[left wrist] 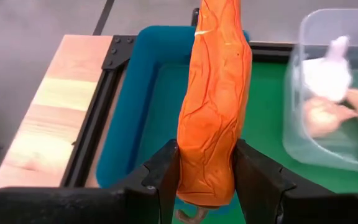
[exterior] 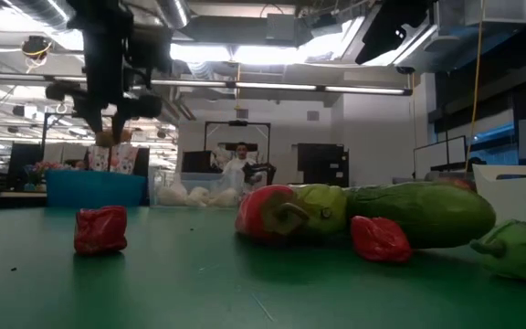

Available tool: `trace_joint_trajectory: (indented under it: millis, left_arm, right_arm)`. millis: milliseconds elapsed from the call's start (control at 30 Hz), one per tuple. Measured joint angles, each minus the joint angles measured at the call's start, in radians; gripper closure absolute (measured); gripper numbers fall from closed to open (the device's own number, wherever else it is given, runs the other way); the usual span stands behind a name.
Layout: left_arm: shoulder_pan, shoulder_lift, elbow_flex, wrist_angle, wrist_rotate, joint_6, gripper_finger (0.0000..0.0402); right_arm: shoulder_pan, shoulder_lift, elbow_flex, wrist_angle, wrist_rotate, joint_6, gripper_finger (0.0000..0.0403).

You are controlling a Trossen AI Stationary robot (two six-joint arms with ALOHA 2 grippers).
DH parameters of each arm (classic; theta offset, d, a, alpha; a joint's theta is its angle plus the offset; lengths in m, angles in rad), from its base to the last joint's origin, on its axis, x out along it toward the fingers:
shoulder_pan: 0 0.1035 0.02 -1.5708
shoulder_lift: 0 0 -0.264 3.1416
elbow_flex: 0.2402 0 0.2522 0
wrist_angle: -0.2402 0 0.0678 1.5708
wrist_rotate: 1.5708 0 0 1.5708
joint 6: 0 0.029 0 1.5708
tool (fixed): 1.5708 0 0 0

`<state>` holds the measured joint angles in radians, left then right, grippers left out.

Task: Sort produce into baskets
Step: Put the orange bell pepper into the blue bin

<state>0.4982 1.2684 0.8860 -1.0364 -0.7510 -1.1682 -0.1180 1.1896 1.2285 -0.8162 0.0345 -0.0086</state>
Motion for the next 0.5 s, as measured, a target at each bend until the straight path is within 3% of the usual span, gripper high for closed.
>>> trace_joint_trajectory:
  millis: [367, 500]
  left_arm:
    - [0.087, 0.026, -0.191, 0.29, -0.022, 0.106, 0.0273]
    - [0.096, 0.026, -0.22, 0.323, -0.01, 0.154, 0.0272]
  right_arm:
    - [0.0, 0.0, 0.0, -0.002, 0.0, 0.0, 0.0068]
    - [0.0, 0.0, 0.0, -0.002, 0.0, 0.0, 0.0068]
